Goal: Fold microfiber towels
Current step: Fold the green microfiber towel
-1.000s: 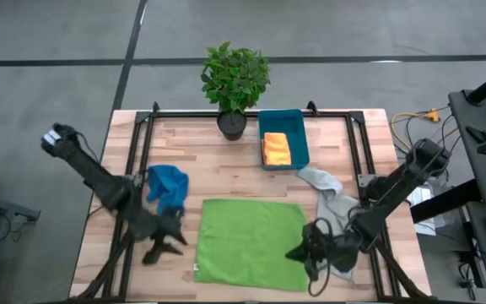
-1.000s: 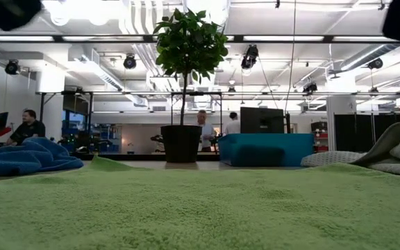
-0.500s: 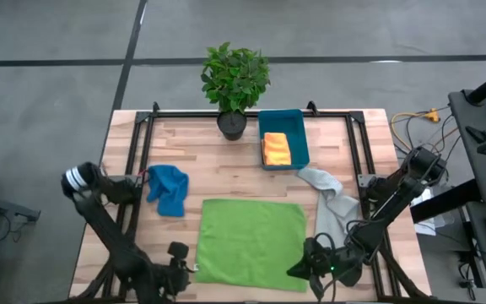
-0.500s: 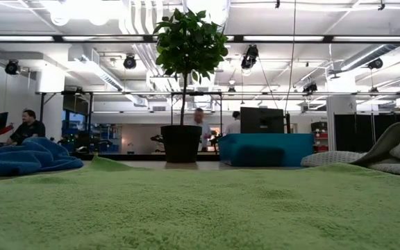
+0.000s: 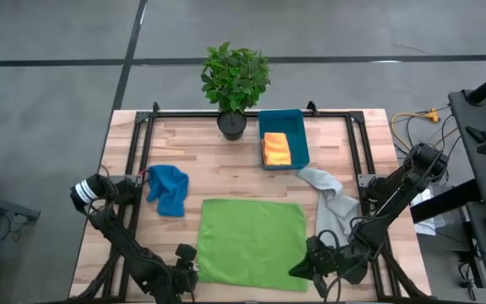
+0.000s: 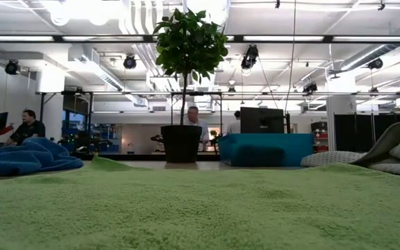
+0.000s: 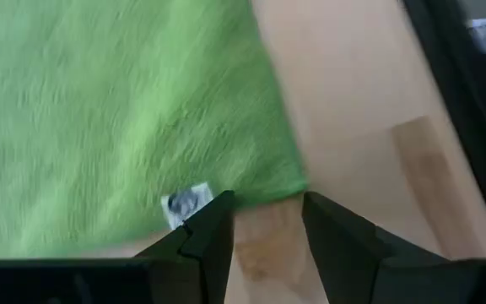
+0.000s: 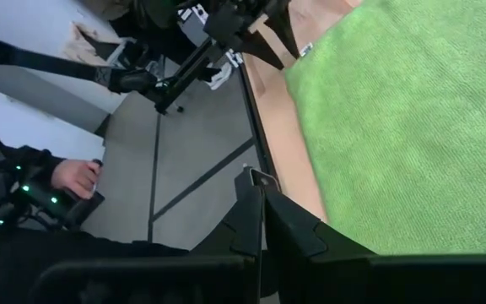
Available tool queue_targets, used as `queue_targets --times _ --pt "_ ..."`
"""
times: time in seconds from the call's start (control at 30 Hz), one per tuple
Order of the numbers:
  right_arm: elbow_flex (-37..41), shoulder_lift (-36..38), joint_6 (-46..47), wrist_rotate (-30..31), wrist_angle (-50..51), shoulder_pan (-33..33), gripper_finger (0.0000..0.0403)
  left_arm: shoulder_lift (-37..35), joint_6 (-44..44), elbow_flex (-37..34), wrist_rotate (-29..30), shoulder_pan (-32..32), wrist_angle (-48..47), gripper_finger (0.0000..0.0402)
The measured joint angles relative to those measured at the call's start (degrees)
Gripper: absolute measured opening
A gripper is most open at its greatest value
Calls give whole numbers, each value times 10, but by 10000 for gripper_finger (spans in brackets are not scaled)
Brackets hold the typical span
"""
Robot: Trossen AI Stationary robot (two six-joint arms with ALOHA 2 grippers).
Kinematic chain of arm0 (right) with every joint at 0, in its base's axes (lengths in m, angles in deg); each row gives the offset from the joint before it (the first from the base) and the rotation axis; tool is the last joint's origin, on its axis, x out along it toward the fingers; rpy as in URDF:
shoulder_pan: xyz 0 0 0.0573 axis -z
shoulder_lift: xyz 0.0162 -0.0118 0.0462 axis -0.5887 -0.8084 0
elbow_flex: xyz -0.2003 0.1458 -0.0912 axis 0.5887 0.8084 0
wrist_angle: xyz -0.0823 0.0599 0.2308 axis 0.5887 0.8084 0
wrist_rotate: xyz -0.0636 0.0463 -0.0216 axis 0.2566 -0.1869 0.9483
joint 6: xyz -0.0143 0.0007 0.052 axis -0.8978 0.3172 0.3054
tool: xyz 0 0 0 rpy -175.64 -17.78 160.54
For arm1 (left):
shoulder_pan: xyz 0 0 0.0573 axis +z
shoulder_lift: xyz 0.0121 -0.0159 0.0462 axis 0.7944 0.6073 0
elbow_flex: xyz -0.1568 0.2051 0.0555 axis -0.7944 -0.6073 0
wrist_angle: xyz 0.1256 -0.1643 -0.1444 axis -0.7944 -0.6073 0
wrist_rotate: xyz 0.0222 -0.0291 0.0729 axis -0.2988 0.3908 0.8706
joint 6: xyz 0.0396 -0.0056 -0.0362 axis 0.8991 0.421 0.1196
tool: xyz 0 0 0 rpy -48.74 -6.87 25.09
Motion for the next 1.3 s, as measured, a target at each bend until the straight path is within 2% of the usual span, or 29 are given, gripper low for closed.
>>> queue_targets --times 0.13,0.4,0.53,0.63,0.77,1.0,1.13,1.2,1.3 --pt "0 3 0 0 0 -7 11 7 50 -2 -23 10 53 132" --pt "0 3 6 0 0 -31 11 42 44 0 -60 31 41 132" --pt "0 3 15 0 0 -45 11 77 9 0 -115 50 30 127" --pt "0 3 18 0 0 -54 11 97 7 4 -153 56 24 93" --pt "0 3 35 0 -1 -62 11 101 6 5 -161 56 35 15" --pt "-1 -33 26 -6 3 -72 12 89 9 7 -170 75 32 2" --pt "-1 -73 19 -62 1 -70 37 86 7 6 -168 77 32 1" --pt "-1 -95 7 -90 0 -70 63 85 6 6 -166 77 32 1" --pt "-5 -127 -26 -102 6 -71 108 84 6 6 -164 77 32 0"
